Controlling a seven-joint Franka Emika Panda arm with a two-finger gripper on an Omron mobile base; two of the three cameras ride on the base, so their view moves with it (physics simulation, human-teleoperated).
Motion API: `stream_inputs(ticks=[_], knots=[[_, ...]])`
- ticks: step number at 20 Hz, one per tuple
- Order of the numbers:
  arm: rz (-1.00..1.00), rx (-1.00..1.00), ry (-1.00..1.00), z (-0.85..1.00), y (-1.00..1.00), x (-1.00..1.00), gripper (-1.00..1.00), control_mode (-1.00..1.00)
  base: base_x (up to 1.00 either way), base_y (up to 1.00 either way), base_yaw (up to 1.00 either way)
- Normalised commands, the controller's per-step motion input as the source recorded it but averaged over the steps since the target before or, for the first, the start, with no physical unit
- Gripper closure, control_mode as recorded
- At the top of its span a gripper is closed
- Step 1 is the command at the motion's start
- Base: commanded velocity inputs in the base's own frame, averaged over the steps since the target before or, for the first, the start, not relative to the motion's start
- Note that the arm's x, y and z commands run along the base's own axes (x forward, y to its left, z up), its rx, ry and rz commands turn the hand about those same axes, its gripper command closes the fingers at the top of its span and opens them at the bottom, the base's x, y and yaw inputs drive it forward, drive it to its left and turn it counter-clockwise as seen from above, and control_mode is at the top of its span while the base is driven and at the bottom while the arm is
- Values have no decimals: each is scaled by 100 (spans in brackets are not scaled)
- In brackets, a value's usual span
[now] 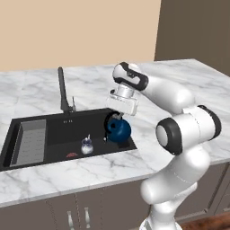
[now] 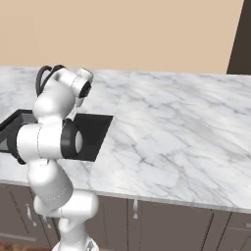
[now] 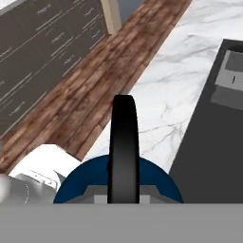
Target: Open the cabinet, pick the kettle from the cabinet, and place it in the sink.
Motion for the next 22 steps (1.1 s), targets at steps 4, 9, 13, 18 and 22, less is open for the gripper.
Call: stream_inputs(ticks=[4,9,13,18,22], knots=[[35,2,3,-13,-1,14,100,-100,0,0,0],[8,22,19,-25,-1,11,100,-100,0,0,0],[-5,52,31,-35,0,2,100,-100,0,0,0],[-1,31,1,-20,6,8,100,-100,0,0,0],[4,0,-4,-4,20,20,100,-100,0,0,0]])
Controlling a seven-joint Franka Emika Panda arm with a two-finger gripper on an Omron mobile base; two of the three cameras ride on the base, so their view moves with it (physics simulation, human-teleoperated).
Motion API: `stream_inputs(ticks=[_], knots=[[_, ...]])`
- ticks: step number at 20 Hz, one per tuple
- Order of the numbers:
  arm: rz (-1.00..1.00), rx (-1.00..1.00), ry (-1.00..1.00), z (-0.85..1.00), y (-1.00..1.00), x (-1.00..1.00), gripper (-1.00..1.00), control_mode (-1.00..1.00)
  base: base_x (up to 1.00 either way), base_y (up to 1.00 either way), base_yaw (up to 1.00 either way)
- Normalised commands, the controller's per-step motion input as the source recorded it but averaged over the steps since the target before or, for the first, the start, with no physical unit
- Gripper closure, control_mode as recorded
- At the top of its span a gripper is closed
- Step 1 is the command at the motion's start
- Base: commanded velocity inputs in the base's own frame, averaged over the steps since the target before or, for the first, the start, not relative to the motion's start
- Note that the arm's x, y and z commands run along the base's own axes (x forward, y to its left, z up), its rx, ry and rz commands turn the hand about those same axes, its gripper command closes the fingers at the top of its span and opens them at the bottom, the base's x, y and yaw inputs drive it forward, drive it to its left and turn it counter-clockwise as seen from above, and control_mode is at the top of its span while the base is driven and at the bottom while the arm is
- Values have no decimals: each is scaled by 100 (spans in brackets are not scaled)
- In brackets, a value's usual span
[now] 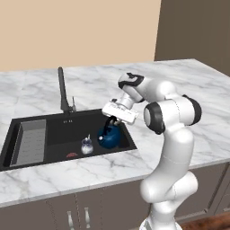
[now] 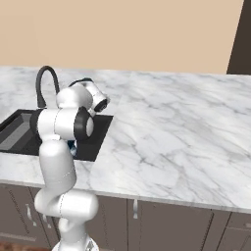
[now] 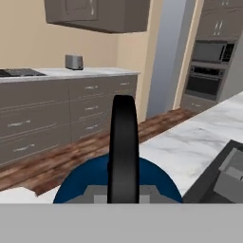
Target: Open the cabinet, pick the kettle from the cabinet, and place it in the sink.
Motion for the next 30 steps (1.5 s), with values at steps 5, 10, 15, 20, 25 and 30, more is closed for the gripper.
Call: stream_inputs(ticks=[5,10,15,20,25,30], knots=[[9,-7,-1,-6,24,23,100,-100,0,0,0],[4,-6,0,-18,33,8,100,-100,0,0,0],[0,0,0,-21,41,11,100,-100,0,0,0],[0,0,0,-20,36,21,100,-100,0,0,0],[-7,0,0,-19,27,39,100,-100,0,0,0],[-14,0,0,-18,23,43,100,-100,0,0,0]])
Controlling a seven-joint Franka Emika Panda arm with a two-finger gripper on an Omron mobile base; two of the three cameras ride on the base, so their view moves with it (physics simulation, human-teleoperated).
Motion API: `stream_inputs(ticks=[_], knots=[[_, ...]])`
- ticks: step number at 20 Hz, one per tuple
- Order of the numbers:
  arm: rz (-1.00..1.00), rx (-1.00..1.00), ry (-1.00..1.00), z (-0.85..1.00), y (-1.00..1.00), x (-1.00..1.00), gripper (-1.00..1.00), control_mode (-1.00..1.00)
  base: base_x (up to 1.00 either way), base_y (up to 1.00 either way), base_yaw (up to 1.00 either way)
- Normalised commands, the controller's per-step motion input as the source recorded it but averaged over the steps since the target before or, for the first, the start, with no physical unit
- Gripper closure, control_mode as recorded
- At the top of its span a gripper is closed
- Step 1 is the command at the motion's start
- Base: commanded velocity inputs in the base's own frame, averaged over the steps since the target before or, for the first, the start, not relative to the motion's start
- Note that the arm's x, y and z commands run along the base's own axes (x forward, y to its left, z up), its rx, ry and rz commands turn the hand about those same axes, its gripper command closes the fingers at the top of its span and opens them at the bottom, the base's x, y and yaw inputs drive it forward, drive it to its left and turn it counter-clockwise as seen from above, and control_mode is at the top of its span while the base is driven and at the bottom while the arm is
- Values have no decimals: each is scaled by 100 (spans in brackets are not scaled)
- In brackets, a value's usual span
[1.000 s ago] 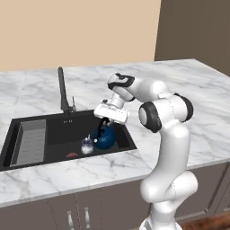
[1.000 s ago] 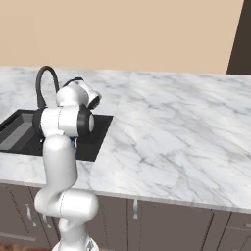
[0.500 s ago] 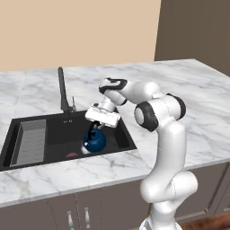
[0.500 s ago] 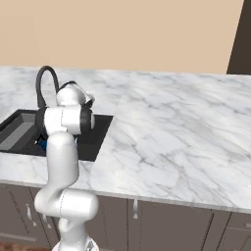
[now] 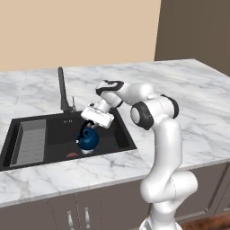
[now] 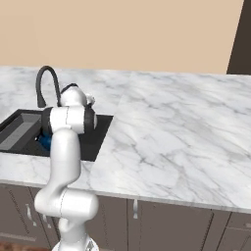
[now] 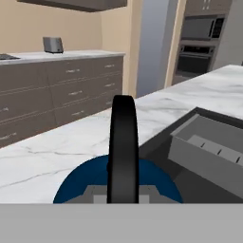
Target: Open the cabinet, pick the kettle from the cabinet, and place it in the sink.
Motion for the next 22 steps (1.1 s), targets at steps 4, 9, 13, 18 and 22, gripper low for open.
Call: stream_inputs(ticks=[4,9,13,18,22], knots=[[-16,-6,1,-23,44,25,100,-100,0,0,0],[-16,-16,0,-20,50,21,100,-100,0,0,0],[-14,-20,0,-25,40,11,100,-100,0,0,0],[-13,-18,1,-36,28,12,100,-100,0,0,0],[-15,-11,9,-37,25,14,100,-100,0,0,0]])
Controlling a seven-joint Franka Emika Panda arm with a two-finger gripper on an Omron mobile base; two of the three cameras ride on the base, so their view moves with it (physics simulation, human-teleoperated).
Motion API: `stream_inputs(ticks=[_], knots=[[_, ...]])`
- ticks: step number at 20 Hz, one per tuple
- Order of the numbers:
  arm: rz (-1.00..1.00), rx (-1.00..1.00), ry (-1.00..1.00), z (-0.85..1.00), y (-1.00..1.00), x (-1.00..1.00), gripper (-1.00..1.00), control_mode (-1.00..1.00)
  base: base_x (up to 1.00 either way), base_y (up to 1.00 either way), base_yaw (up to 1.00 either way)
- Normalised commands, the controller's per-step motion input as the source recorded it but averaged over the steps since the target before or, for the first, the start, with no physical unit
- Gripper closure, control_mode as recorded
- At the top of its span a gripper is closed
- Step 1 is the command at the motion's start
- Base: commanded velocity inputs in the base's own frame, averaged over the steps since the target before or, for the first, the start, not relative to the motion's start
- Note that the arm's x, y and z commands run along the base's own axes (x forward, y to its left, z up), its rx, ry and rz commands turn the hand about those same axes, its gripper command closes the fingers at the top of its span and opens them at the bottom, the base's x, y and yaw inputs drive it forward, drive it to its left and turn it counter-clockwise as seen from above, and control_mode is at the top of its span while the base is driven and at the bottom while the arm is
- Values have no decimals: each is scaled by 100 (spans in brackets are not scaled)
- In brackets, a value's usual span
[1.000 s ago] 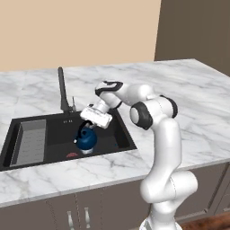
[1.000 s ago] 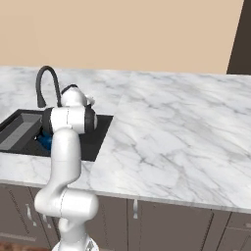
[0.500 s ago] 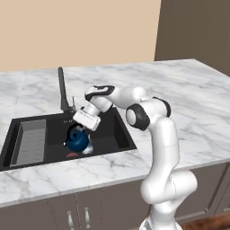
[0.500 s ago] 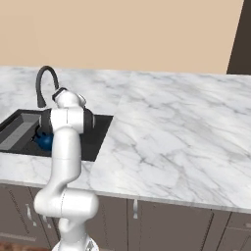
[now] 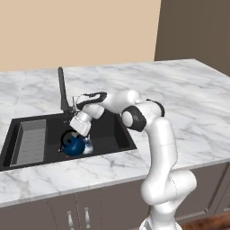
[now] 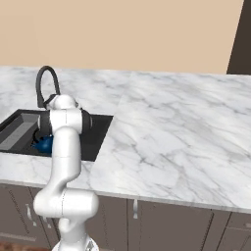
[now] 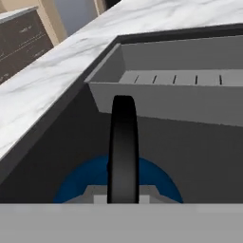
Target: Open the cabinet, pick the kettle from the cabinet, and place it in the sink.
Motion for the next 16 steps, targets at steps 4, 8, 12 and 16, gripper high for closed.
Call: stream_inputs(ticks=[4,8,12,16], knots=[[-17,-6,14,-36,17,9,100,-100,0,0,0],[-17,0,13,-33,17,12,100,-100,0,0,0],[-15,0,3,-29,17,5,100,-100,0,0,0],[-9,-2,0,-27,16,0,100,-100,0,0,0]])
